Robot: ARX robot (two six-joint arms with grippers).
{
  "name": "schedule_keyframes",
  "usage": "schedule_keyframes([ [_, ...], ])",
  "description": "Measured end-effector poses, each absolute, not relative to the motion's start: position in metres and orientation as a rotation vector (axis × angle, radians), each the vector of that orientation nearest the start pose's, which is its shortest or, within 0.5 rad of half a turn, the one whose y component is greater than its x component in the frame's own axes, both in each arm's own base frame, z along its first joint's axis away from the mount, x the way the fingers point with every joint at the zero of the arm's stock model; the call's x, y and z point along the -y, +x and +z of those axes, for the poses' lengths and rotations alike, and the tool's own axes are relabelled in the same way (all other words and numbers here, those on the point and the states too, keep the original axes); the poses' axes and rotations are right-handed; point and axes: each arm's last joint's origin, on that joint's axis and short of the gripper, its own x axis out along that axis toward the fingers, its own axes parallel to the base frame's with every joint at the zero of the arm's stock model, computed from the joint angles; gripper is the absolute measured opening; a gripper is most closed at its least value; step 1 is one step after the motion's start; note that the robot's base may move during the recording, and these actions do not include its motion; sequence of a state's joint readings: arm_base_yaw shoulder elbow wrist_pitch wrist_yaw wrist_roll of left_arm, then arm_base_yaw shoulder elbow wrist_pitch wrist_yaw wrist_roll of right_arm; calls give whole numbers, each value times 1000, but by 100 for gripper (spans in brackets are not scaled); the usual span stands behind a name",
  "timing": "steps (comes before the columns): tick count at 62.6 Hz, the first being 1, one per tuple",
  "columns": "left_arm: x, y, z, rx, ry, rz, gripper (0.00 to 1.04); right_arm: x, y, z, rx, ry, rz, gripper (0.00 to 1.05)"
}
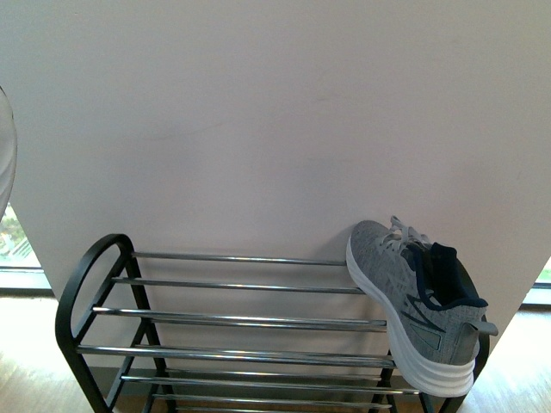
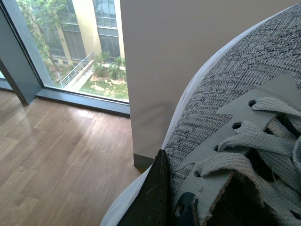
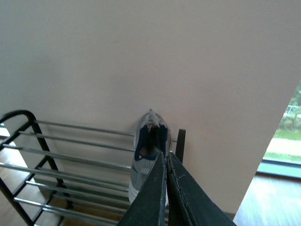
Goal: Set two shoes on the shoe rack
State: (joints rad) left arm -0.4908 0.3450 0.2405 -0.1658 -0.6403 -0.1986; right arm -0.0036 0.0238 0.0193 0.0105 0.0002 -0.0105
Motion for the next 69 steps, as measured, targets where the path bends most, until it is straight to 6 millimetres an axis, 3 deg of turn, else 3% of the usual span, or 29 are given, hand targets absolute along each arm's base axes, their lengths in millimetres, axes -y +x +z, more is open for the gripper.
schedule_keyframes([
  [27, 36, 104, 203, -212, -53, 170, 2, 0, 97, 170, 16, -11, -4, 2],
  [45, 37, 104, 203, -207, -75, 147, 2, 0, 97, 170, 16, -11, -4, 51],
  [61, 55, 102, 210, -292, -320, -11, 2, 0, 97, 170, 16, -11, -4, 93],
  [64, 62, 104, 216, -300, -396, -33, 2, 0, 97, 170, 16, -10, -4, 97],
  [69, 76, 115, 229, -313, -523, -74, 2, 0, 97, 170, 17, -10, -4, 95],
])
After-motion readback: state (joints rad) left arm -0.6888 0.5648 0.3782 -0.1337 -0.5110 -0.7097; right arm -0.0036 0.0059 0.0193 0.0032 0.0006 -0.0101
